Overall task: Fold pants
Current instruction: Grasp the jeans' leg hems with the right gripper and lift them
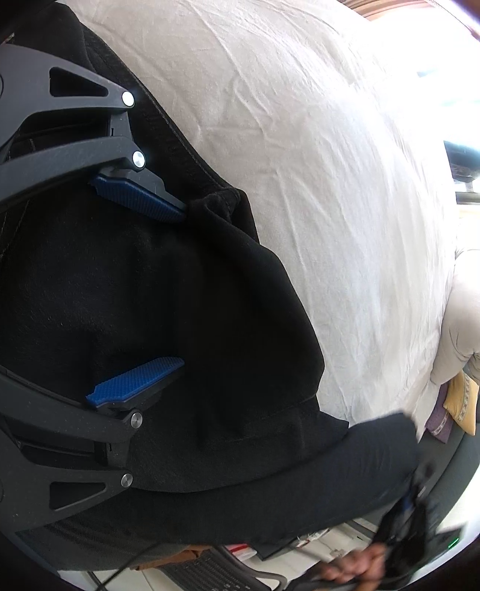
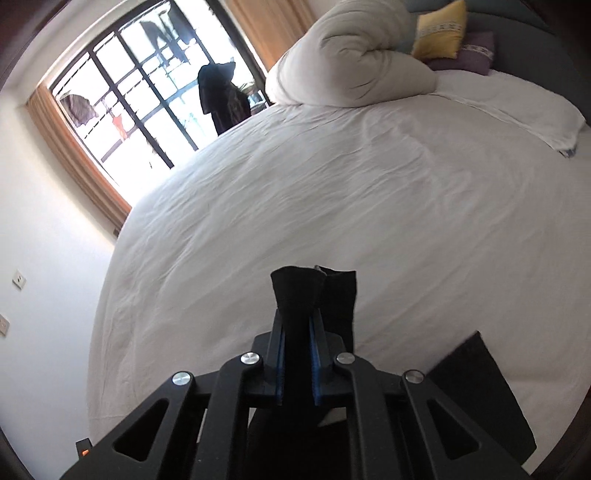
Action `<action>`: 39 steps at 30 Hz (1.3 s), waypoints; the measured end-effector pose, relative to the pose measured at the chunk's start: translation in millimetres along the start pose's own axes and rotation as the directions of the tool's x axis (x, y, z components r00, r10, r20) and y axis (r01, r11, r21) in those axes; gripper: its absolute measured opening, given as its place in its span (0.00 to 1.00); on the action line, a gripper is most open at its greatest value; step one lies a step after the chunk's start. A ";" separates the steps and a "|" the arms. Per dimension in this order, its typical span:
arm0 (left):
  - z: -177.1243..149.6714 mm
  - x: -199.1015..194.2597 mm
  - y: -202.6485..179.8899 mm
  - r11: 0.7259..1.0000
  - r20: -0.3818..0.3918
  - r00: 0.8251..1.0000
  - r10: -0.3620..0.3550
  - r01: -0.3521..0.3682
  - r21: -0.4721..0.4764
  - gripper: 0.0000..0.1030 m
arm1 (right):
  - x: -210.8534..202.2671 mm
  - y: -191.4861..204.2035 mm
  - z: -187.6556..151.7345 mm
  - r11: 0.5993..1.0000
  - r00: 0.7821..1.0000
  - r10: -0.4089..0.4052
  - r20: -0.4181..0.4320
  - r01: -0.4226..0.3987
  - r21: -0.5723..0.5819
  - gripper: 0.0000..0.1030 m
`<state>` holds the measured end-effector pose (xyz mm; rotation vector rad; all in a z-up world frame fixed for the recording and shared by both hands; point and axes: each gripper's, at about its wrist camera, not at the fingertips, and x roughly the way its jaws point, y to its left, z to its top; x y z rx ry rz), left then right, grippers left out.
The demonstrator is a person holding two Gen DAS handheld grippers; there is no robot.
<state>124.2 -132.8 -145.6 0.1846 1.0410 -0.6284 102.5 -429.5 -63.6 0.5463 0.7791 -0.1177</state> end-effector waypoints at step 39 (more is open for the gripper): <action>13.5 14.7 -13.6 0.997 0.017 0.997 0.074 -0.074 -0.011 0.87 | -41.2 -203.1 -156.0 0.801 0.991 -0.114 0.077 0.046 0.597 0.08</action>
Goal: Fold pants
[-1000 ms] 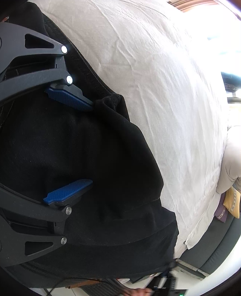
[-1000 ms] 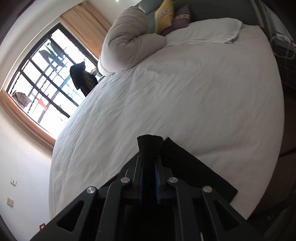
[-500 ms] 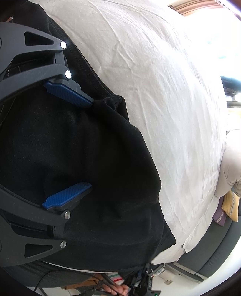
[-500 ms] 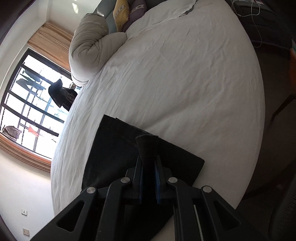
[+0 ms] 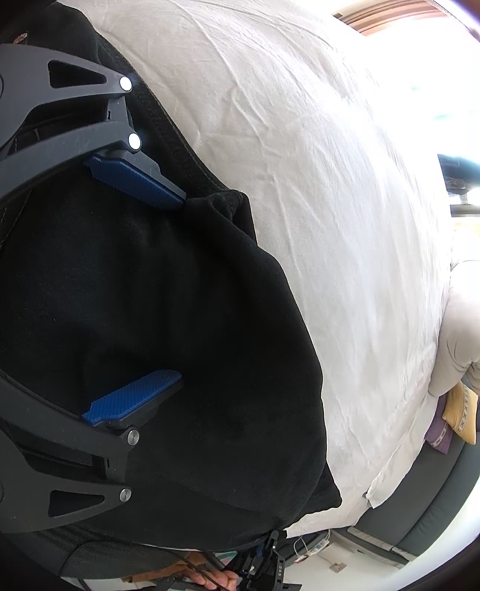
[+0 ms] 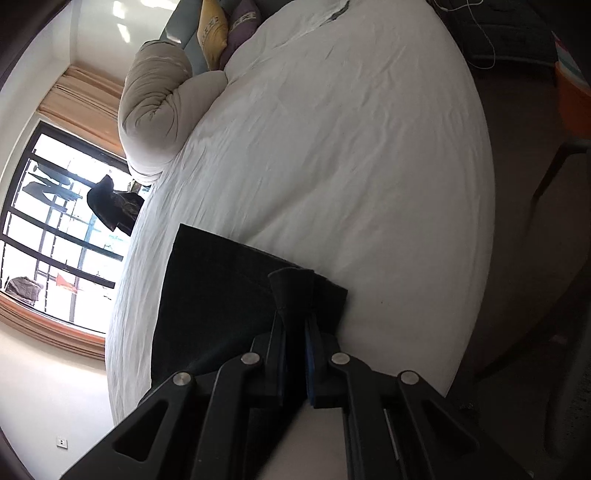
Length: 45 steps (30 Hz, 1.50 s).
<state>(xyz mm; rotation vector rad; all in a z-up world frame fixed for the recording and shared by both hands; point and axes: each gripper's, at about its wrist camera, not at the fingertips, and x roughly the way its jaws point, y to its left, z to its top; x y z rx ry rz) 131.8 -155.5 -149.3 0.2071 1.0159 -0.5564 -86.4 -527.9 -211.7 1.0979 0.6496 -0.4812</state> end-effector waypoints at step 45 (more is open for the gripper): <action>-2.0 -12.4 8.8 1.000 0.015 1.000 0.002 -0.002 -0.022 0.94 | 49.1 105.6 14.9 0.946 0.996 0.000 -0.094 -0.030 -0.322 0.53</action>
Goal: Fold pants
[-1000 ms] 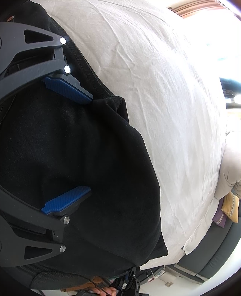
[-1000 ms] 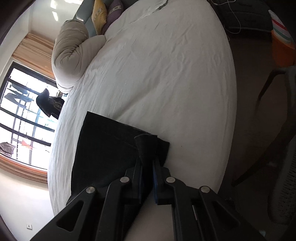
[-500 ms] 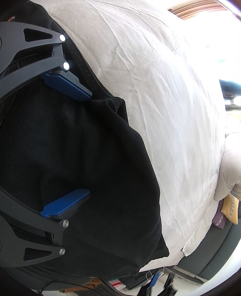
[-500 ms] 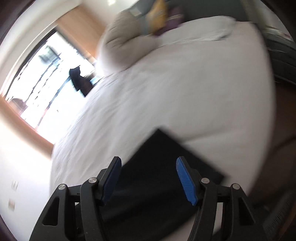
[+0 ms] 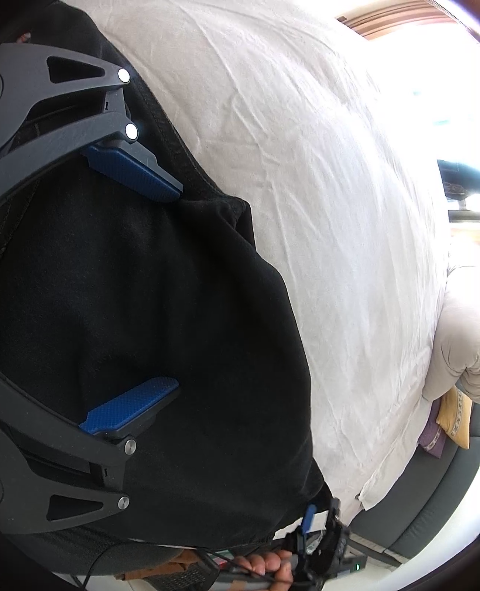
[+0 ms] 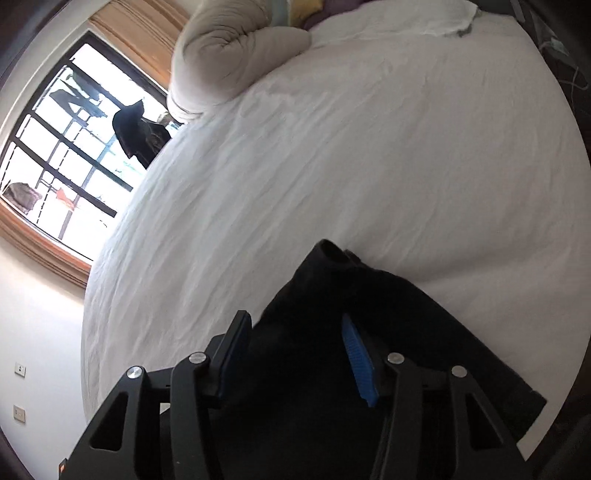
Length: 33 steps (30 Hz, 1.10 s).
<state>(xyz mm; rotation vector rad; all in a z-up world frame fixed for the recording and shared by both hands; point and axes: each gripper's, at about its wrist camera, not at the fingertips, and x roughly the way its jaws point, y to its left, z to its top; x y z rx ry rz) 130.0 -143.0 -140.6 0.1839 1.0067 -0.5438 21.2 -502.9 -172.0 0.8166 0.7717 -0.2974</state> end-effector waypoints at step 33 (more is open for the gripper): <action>89.0 60.9 -39.1 0.984 -0.092 0.984 -0.150 0.158 0.077 0.94 | 5.4 17.9 -28.2 0.984 0.994 -0.071 -0.084 0.056 -0.171 0.64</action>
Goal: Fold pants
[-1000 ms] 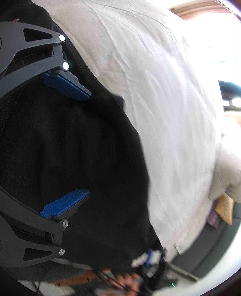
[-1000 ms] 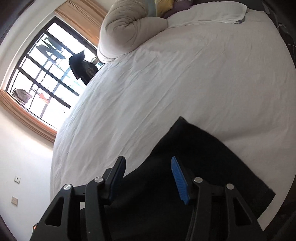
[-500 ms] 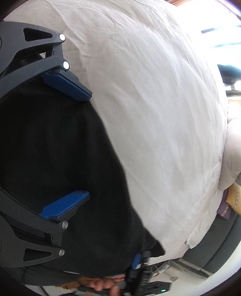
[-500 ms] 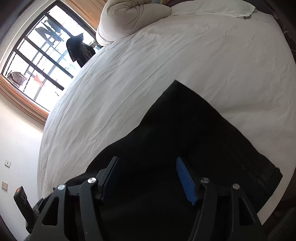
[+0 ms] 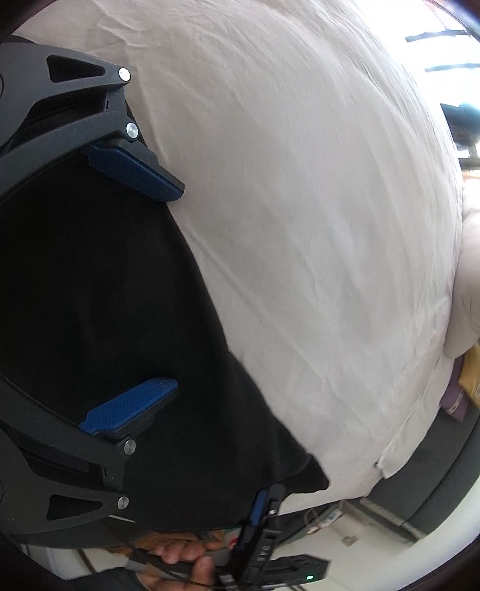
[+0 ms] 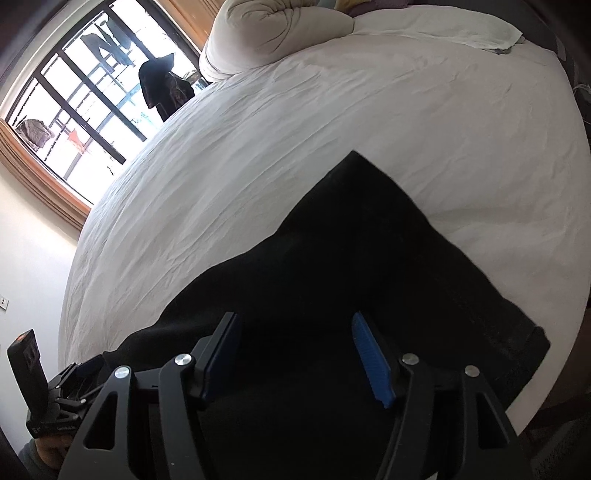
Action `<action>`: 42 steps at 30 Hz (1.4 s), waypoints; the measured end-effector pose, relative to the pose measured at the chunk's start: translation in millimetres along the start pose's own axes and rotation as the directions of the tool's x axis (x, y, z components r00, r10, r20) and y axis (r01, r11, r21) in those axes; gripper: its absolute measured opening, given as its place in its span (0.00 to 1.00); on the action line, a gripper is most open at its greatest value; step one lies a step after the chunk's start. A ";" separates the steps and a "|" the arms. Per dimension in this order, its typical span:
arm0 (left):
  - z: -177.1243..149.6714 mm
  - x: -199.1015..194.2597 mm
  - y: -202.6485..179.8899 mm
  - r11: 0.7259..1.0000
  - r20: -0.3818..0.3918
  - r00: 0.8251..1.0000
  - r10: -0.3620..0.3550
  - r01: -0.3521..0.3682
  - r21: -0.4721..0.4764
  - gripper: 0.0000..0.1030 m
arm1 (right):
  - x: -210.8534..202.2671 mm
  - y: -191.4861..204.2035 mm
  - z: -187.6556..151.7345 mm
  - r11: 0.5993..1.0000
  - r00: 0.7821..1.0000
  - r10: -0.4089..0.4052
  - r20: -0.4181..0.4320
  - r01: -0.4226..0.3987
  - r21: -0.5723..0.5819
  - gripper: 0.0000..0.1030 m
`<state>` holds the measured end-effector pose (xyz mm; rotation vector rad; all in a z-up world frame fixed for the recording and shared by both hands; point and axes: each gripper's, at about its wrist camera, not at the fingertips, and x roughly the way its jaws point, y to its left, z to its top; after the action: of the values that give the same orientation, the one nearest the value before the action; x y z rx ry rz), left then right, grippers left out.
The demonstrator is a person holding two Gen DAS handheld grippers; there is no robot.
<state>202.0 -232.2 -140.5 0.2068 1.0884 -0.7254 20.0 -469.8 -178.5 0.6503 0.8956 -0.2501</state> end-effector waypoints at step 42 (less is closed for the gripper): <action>-112.0 -81.5 -60.8 0.999 0.030 0.999 0.027 -0.029 0.044 0.95 | -44.5 48.0 -120.4 0.971 0.906 0.206 -0.369 -0.235 -0.033 0.53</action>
<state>60.4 -187.6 -111.5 0.2480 1.0408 -0.7257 -62.4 -360.3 -177.5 0.7328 1.1702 0.1153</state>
